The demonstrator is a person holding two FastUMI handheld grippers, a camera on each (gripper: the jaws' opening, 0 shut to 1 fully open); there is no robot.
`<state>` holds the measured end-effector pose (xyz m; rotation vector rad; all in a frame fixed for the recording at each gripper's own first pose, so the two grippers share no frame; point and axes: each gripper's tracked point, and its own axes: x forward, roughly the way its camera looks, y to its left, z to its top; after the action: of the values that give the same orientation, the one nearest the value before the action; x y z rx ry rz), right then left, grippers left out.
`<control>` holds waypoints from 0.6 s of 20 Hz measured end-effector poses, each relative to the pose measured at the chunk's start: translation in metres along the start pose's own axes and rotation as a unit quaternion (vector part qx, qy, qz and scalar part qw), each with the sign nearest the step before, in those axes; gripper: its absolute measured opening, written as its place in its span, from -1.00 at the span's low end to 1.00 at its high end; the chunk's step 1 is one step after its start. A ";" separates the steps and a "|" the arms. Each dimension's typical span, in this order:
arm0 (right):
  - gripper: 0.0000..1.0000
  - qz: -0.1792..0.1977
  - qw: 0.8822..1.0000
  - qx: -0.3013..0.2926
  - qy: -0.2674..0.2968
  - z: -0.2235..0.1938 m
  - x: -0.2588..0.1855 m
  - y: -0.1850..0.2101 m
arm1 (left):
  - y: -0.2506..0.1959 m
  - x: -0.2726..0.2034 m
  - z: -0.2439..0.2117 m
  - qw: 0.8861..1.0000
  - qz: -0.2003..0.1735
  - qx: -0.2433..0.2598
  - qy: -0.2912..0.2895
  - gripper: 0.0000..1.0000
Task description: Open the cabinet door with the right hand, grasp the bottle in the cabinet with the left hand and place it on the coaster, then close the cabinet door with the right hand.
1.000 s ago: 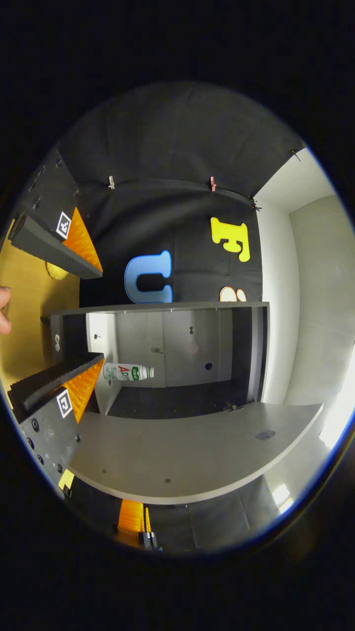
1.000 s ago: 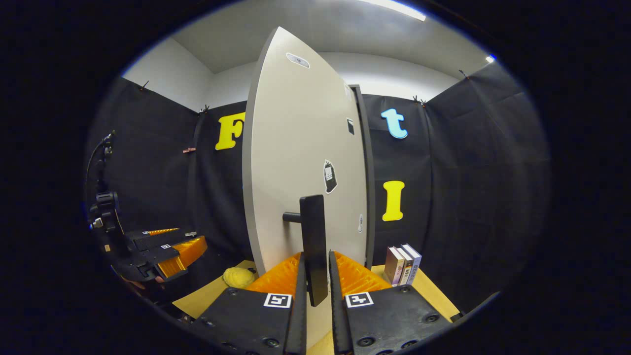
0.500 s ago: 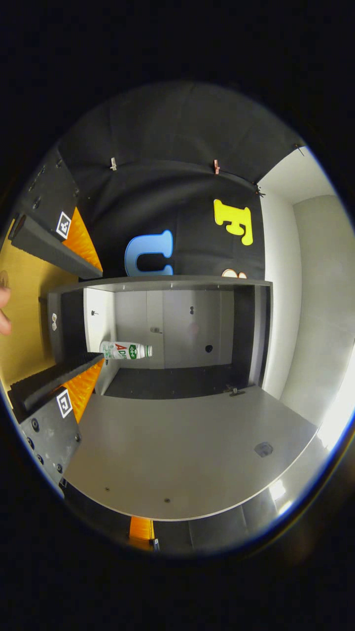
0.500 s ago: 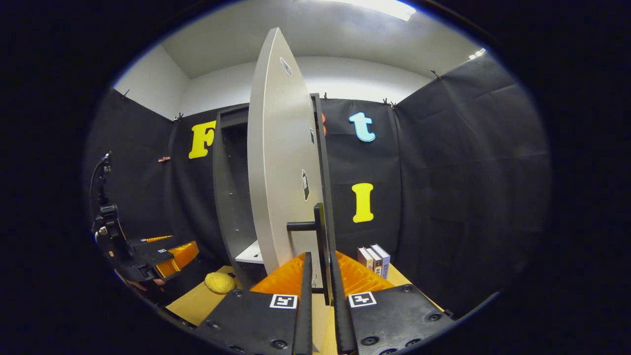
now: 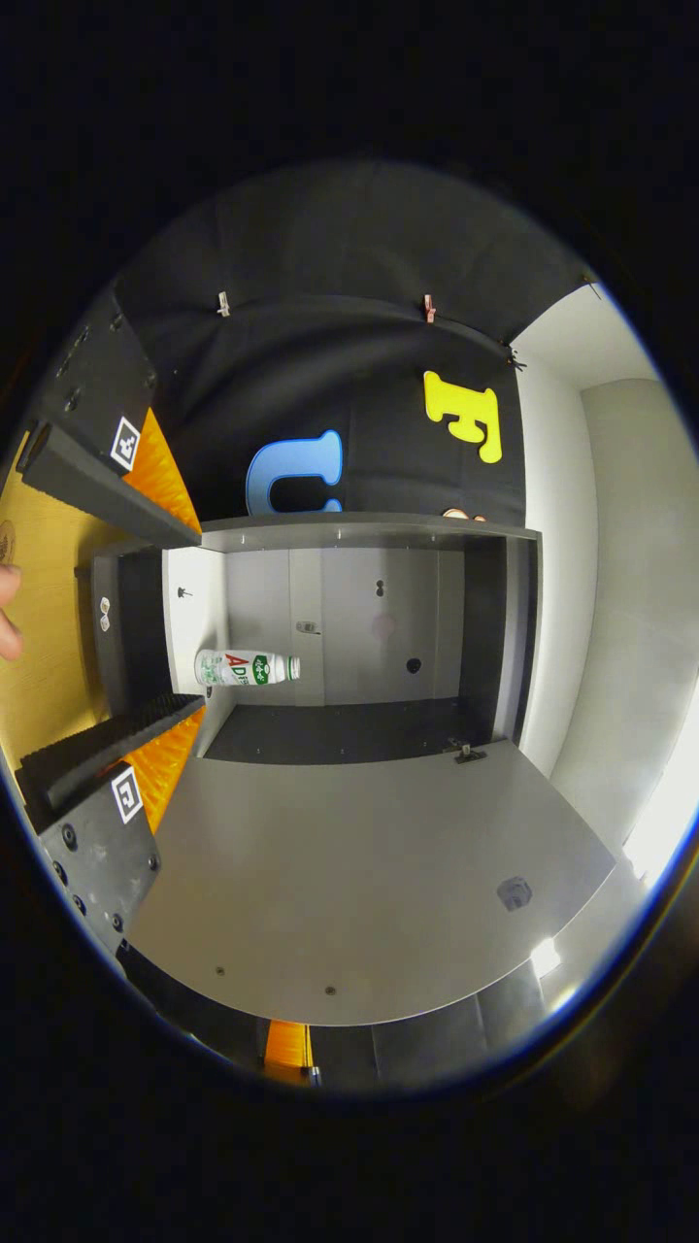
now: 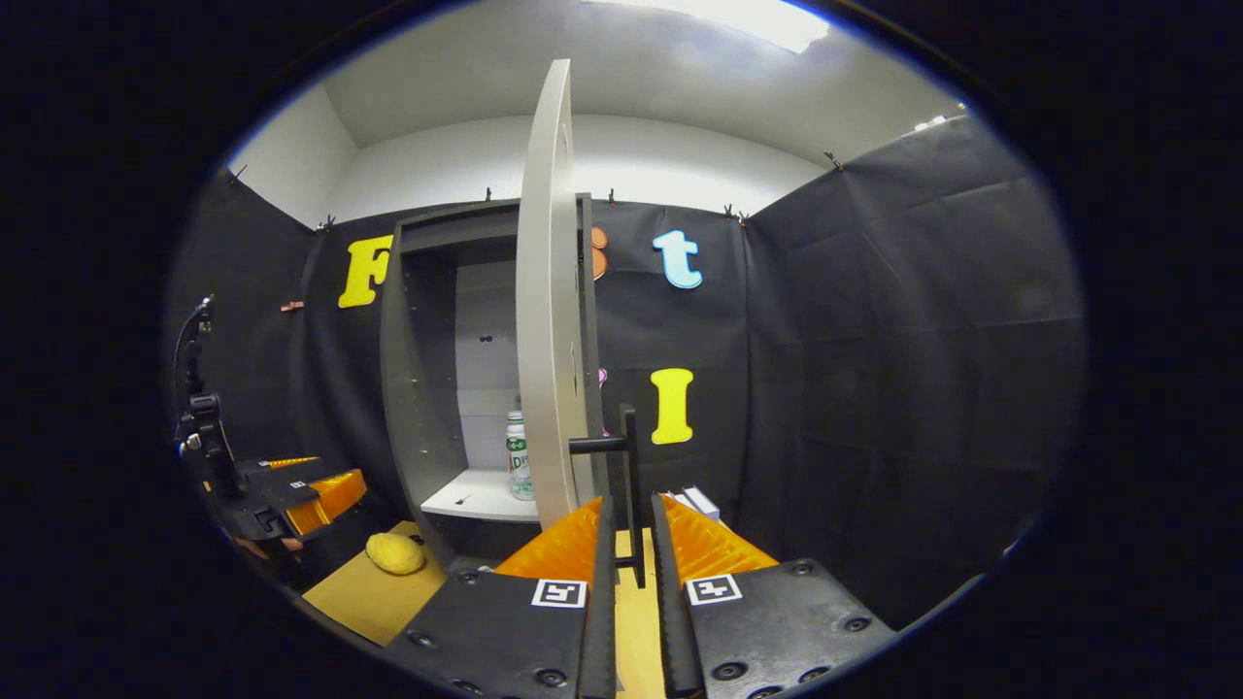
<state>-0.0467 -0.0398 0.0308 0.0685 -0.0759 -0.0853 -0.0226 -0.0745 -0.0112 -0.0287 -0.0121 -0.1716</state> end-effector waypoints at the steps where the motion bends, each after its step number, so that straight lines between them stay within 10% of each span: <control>1: -0.54 0.000 1.000 0.004 -0.002 0.003 -0.003 -0.002 | -0.001 0.003 -0.001 1.000 -0.002 0.000 0.001 0.89; 12: -0.47 0.079 0.996 0.028 0.035 0.005 -0.028 0.056 | -0.022 0.050 -0.010 0.999 -0.031 -0.004 0.009 0.89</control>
<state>-0.0706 0.0177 0.0375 0.1202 -0.0143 0.0765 0.0233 -0.1051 -0.0203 -0.0349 0.0049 -0.2332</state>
